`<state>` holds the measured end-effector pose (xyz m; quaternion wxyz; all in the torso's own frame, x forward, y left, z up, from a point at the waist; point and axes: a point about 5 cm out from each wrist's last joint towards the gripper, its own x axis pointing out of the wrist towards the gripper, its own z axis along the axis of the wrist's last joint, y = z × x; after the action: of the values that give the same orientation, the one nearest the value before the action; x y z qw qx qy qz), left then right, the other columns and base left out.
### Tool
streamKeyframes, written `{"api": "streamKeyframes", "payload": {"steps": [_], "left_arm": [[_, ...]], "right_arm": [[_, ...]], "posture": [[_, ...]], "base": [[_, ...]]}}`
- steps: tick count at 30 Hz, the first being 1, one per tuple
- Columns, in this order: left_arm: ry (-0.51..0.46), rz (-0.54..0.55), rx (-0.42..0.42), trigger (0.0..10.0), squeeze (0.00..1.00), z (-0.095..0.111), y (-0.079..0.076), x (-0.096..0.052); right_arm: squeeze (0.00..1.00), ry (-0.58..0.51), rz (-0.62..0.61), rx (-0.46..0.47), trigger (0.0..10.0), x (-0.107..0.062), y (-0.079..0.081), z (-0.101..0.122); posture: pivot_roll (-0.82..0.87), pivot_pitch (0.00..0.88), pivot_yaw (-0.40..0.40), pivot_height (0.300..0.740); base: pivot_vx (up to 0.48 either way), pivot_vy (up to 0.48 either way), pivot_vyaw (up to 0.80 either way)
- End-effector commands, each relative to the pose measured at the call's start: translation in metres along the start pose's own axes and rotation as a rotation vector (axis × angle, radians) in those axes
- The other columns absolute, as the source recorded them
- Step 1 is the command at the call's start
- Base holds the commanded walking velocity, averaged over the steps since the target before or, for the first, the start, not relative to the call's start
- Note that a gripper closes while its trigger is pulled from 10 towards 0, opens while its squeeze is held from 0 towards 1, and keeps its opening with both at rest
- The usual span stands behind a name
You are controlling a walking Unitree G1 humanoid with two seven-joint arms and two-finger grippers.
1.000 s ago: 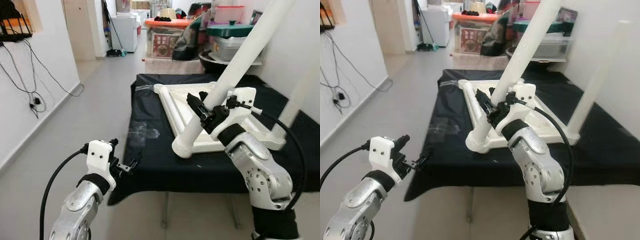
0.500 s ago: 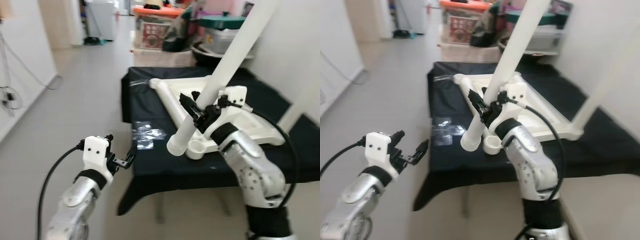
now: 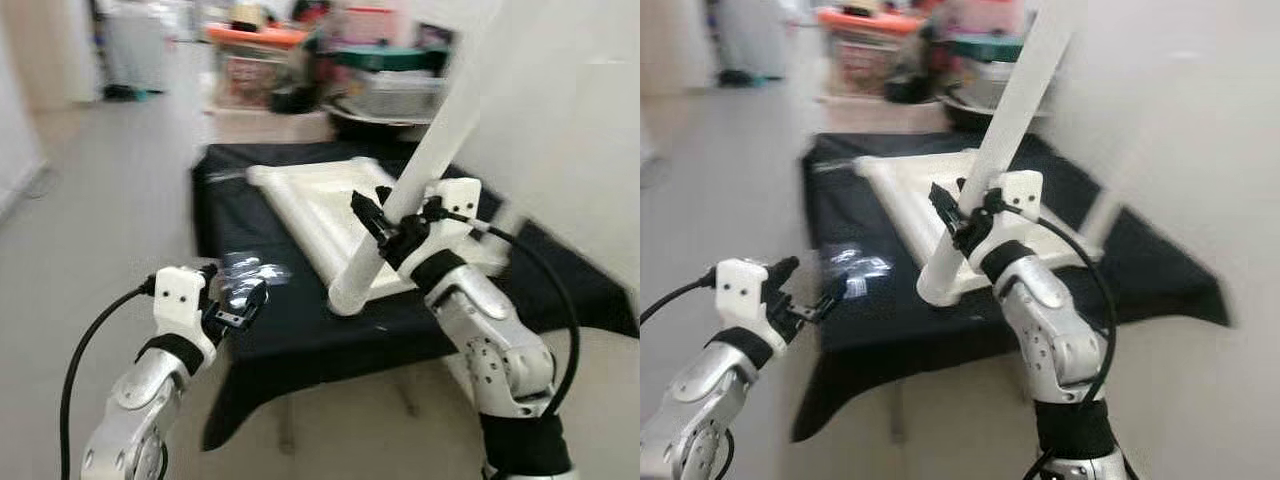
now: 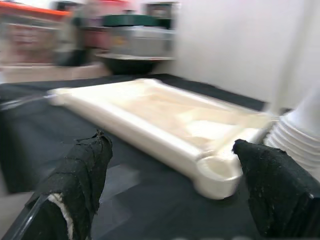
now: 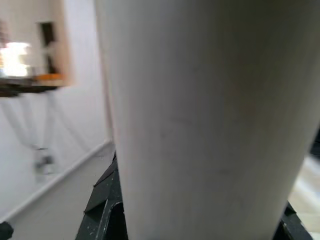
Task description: Building children table
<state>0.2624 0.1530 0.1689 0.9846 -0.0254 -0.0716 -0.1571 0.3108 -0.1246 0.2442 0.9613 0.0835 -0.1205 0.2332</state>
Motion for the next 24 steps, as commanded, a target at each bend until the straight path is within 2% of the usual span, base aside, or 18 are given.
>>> {"api": "streamKeyframes", "payload": {"steps": [1,7,24], "left_arm": [[0.005,-0.009,-0.014,10.0,0.00,-0.0008,-0.0025,0.0015],[0.005,-0.027,-0.009,10.0,0.00,-0.0015,-0.0053,0.0019],[0.005,-0.010,0.000,10.0,0.00,-0.0034,-0.0055,0.0032]], "right_arm": [[0.00,0.000,-0.002,-0.008,10.0,0.0012,-0.0007,-0.0010],[0.00,-0.001,0.009,-0.019,10.0,0.0025,-0.0002,-0.0009],[0.00,0.001,0.034,-0.044,10.0,0.0065,-0.0004,-0.0005]], "posture": [[0.09,0.000,-0.113,0.740],[0.09,0.000,-0.112,0.740],[0.09,0.000,-0.120,0.740]], "base": [[0.360,0.000,0.00],[0.326,0.000,0.00],[0.000,0.000,0.00]]}}
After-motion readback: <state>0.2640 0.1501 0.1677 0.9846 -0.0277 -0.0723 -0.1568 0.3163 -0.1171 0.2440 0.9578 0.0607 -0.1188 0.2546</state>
